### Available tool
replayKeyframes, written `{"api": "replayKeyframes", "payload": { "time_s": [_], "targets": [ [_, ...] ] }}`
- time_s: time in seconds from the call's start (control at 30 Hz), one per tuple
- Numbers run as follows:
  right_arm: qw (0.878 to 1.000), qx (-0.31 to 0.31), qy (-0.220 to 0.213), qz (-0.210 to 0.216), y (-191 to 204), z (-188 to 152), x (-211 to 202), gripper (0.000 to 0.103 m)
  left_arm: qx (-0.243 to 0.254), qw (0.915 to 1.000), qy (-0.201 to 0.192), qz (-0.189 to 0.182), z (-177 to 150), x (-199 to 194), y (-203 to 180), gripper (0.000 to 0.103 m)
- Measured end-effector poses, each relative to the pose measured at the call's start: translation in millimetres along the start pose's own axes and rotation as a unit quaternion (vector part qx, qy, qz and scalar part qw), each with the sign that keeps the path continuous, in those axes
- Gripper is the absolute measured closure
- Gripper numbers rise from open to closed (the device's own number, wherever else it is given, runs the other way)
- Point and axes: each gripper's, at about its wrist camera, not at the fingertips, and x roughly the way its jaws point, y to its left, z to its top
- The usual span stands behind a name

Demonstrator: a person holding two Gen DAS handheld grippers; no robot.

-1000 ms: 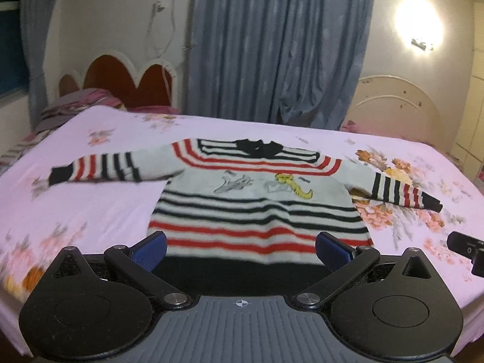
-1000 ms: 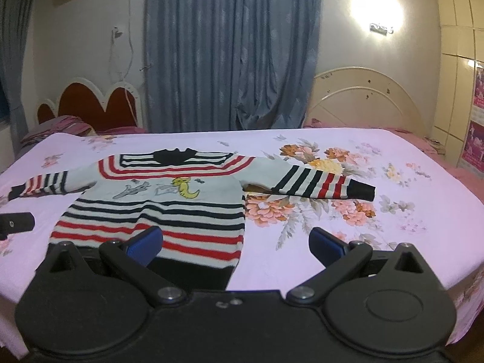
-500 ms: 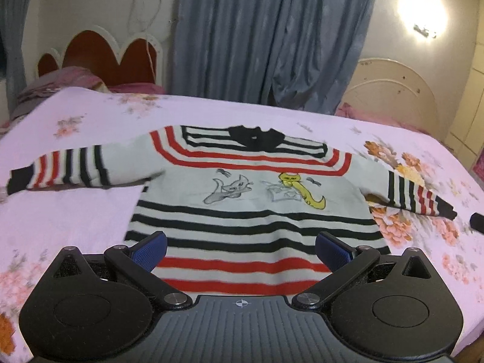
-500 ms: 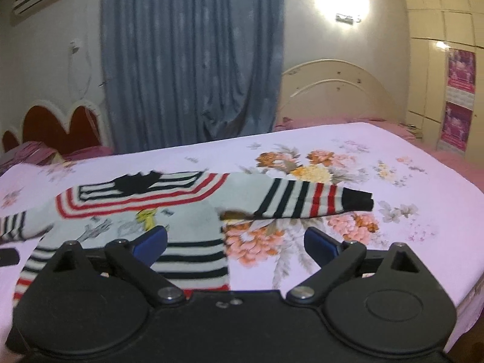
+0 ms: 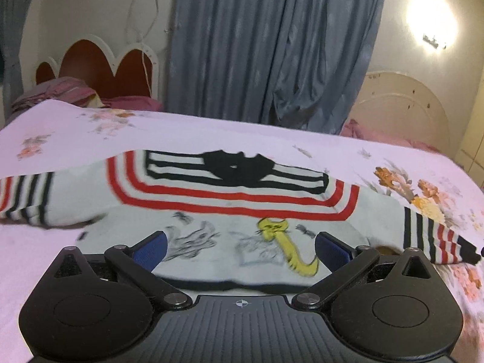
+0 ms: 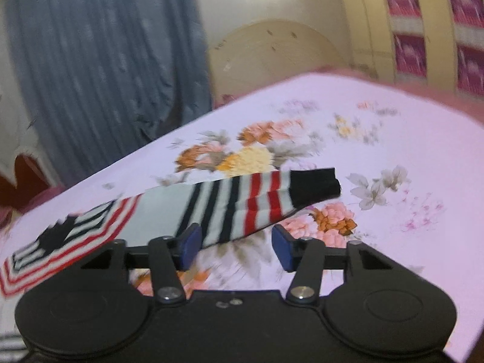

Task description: Fold small clothes

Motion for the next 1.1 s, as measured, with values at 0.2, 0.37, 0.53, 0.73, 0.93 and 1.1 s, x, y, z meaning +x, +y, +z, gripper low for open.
{"api": "replayKeyframes", "payload": {
  "time_s": [0.2, 0.37, 0.53, 0.73, 0.93, 1.1],
  "targets": [
    [0.997, 0.059, 0.041, -0.012, -44, 15, 78, 0.054, 0.026, 0.9985, 0.044, 0.018, 4, 50, -51, 0.0],
    [0.993, 0.099, 0.059, -0.011, -72, 16, 115, 0.054, 0.042, 0.9959, 0.076, 0.025, -2, 73, -76, 0.0],
    [0.989, 0.134, 0.055, 0.023, -85, 19, 129, 0.054, 0.041, 0.9949, 0.088, 0.026, 6, 94, -86, 0.0],
    [0.992, 0.117, 0.049, 0.024, -79, 20, 139, 0.059, 0.036, 0.9959, 0.082, 0.016, 16, 105, -82, 0.0],
    [0.997, 0.012, 0.054, -0.061, -49, 32, 146, 0.095, 0.037, 0.9933, 0.106, 0.025, 18, 123, -45, 0.0],
    [0.998, -0.049, 0.024, -0.006, 19, 41, 136, 0.095, 0.005, 0.9933, 0.115, 0.005, 21, 135, 8, 0.001]
  ]
}}
